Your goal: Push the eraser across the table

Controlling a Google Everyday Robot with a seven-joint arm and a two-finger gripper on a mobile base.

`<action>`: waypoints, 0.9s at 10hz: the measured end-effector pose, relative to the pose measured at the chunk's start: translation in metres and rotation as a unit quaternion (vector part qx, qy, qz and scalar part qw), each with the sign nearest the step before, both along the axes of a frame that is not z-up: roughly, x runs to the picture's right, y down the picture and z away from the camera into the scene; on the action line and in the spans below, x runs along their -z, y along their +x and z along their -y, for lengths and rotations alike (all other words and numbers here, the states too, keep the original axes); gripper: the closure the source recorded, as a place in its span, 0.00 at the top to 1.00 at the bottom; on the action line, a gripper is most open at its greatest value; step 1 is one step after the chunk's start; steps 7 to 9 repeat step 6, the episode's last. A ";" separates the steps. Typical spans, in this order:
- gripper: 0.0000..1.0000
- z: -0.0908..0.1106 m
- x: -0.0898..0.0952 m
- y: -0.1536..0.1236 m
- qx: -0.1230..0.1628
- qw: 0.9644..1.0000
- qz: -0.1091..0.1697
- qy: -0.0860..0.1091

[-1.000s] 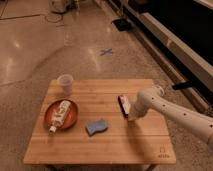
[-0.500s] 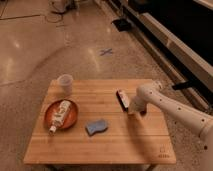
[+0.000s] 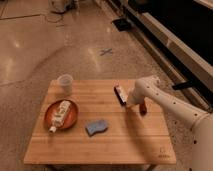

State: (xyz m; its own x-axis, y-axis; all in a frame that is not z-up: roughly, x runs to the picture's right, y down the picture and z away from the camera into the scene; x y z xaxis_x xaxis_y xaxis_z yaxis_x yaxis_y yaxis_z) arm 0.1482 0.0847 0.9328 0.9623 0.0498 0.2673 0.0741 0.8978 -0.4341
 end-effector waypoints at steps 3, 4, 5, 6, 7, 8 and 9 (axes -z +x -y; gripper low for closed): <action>0.00 0.022 -0.003 -0.010 -0.006 1.000 0.013 0.017; 0.00 0.027 -0.003 -0.012 -0.006 1.000 0.018 0.021; 0.00 0.028 -0.003 -0.011 -0.006 1.000 0.019 0.022; 0.03 0.027 -0.003 -0.011 -0.006 1.000 0.018 0.021; 0.03 0.027 -0.003 -0.011 -0.006 1.000 0.018 0.021; 0.03 0.027 -0.003 -0.011 -0.006 1.000 0.018 0.021; 0.03 0.027 -0.003 -0.011 -0.006 1.000 0.018 0.021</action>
